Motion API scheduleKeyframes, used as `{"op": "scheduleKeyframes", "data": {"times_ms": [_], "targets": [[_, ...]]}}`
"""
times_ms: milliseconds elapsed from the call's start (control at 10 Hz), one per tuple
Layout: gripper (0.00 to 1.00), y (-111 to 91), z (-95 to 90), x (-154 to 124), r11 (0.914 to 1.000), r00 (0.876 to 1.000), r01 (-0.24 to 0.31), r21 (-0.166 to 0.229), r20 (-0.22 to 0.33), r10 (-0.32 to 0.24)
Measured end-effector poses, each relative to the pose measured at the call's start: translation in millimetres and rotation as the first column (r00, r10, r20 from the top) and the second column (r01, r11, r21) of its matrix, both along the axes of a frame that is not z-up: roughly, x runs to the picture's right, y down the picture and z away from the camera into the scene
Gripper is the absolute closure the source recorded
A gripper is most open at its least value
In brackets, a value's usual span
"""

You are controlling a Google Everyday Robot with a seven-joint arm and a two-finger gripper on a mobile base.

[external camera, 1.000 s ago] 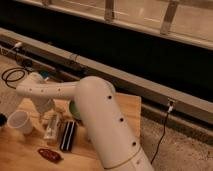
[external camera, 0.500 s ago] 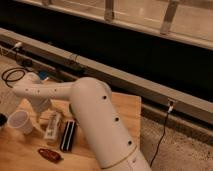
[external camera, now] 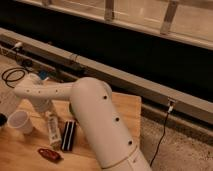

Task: Stand the bottle upright

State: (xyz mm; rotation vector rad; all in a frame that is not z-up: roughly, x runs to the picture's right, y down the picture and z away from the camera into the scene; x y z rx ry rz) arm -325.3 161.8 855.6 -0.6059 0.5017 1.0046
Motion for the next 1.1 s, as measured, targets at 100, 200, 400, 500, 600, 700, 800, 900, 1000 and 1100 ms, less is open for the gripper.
{"op": "scheduleKeyframes", "data": {"times_ms": [100, 200, 400, 500, 600, 700, 800, 900, 1000, 1100], "targets": [[0.99, -3, -1.8, 1, 1.0000, 1.000, -0.005, 0.005, 0.006, 0.005], [1.00, -11, -7.9, 2, 0.9997, 1.000, -0.013, 0.020, 0.018, 0.013], [1.00, -32, -24.5, 2, 0.9977, 0.998, -0.033, 0.059, 0.051, 0.030], [1.00, -47, -34.0, 3, 0.9949, 0.997, -0.045, 0.090, 0.071, 0.039], [1.00, -65, -43.4, 4, 0.9893, 0.994, -0.062, 0.132, 0.097, 0.050], [1.00, -76, -47.8, 5, 0.9839, 0.991, -0.076, 0.162, 0.117, 0.057], [1.00, -81, -48.9, 5, 0.9823, 0.990, -0.084, 0.167, 0.128, 0.063], [1.00, -86, -46.9, 5, 0.9815, 0.988, -0.094, 0.167, 0.139, 0.071], [1.00, -86, -40.5, 3, 0.9813, 0.984, -0.105, 0.161, 0.159, 0.080], [1.00, -88, -34.5, 4, 0.9802, 0.981, -0.117, 0.160, 0.174, 0.089]]}}
